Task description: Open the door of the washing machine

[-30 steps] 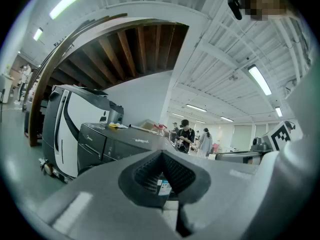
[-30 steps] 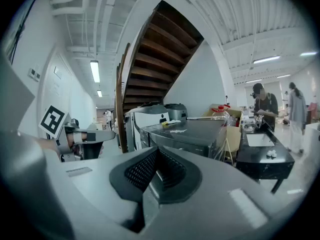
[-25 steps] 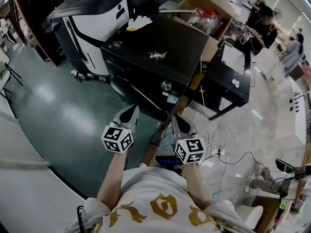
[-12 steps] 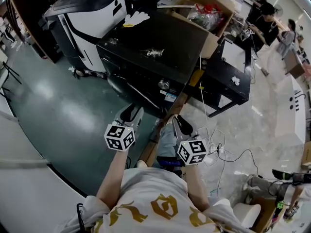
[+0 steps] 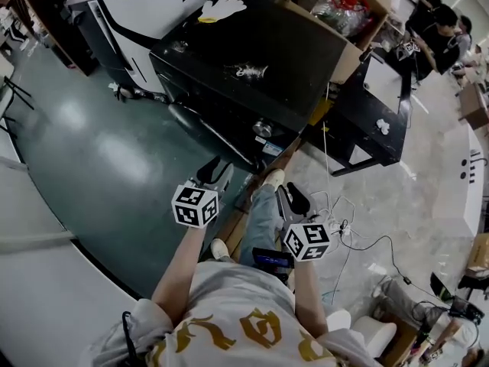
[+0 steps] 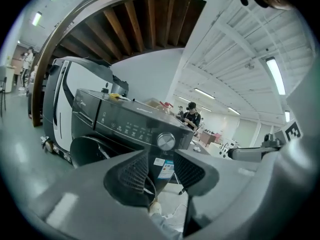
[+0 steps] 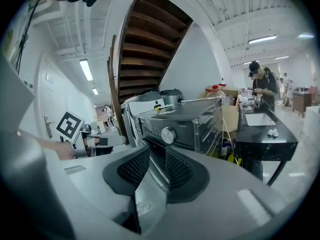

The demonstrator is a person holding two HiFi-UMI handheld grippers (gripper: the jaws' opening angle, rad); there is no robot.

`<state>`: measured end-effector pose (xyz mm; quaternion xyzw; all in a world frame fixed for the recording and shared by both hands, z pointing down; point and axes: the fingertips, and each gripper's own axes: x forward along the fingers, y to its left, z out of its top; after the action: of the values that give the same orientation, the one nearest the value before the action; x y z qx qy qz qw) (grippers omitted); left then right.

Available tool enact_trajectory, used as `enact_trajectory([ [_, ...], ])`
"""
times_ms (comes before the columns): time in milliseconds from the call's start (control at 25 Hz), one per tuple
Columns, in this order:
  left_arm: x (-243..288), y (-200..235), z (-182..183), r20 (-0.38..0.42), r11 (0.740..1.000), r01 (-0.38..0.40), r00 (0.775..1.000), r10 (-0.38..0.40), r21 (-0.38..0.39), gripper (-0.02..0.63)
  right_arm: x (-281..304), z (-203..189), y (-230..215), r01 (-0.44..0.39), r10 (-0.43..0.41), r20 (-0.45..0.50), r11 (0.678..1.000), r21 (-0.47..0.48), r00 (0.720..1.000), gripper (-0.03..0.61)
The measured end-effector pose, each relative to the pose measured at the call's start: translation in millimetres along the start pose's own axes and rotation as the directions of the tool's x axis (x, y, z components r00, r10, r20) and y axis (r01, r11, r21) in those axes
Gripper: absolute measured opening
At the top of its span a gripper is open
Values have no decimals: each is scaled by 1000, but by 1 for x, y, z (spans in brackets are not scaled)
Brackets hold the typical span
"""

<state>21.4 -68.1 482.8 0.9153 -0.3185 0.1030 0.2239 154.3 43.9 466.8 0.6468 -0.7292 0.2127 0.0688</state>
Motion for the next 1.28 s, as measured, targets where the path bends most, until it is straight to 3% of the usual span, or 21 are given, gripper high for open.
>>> enact_trajectory([
  [280,37,22,-23,-72,998,-53,996,51,-26,144,15,-13,-17,-9,9,-54,1000,4,999,118],
  [440,60,39,-29,-85,993,-92,993,85,-79,146,23,-17,-28,-4,4,-83,1000,3,997,115],
  [840,108,64,-64,-190,978,-174,970,150,-119,150,44,-31,-53,-25,29,-139,999,29,990,107],
  [1160,135,87,-83,-212,935,-260,954,210,-241,175,54,-45,-72,-22,31,-197,999,49,980,106],
  [1280,141,94,-87,-216,926,-285,948,235,-246,176,56,-49,-74,-24,34,-216,999,47,976,103],
])
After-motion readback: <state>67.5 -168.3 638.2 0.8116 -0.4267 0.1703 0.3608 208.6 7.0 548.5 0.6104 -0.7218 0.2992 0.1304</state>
